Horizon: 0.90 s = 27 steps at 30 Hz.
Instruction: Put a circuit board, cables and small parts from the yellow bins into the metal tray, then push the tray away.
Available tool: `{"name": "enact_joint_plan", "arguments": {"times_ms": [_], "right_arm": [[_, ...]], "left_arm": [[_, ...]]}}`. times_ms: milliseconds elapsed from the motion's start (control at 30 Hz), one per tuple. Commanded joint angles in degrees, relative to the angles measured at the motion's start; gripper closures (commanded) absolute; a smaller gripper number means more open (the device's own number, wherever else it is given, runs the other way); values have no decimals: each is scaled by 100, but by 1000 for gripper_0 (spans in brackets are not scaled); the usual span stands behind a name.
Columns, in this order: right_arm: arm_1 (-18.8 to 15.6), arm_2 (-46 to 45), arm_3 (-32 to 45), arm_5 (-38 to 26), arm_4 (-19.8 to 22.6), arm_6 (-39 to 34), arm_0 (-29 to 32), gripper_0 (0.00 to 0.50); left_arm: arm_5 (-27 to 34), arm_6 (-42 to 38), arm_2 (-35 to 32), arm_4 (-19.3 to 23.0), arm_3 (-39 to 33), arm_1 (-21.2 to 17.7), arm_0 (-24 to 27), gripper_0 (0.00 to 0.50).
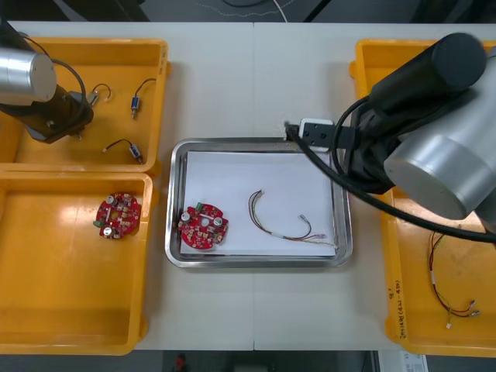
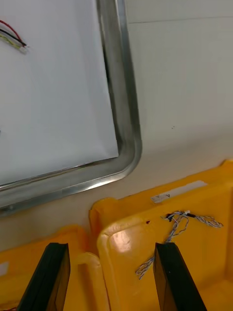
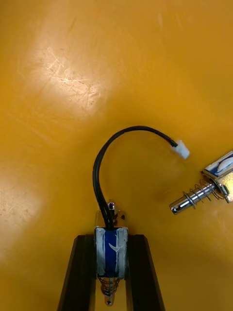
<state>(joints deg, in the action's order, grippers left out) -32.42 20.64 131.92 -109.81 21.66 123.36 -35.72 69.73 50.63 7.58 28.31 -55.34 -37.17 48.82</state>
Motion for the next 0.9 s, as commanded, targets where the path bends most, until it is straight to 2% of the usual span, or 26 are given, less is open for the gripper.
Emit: {"name": "enact_joint_plan", "arguments": {"times_ms": [33,333,533,733,900], "right_arm": [[-335,-578,105,-19,93,74,-129,0],[-528,-1616,-756,-19,251,74,-313,0],[-563,-2257,-1863,-19,444,22,-770,0],[-651,-2723,-3173,-19,585,-22,-1368,0],[-818,-3039,-4008,-19,611,-40,-1596,0]], "left_arm": [[-56,175,112,78,-30,52,225,500],[-47,202,112,87,-38,52,234,500],[14,298,-90,87,-117,35,234,500],[919,430,-372,61,-742,-71,234,500],[1693,518,-468,-10,-1278,-79,234,500]]}}
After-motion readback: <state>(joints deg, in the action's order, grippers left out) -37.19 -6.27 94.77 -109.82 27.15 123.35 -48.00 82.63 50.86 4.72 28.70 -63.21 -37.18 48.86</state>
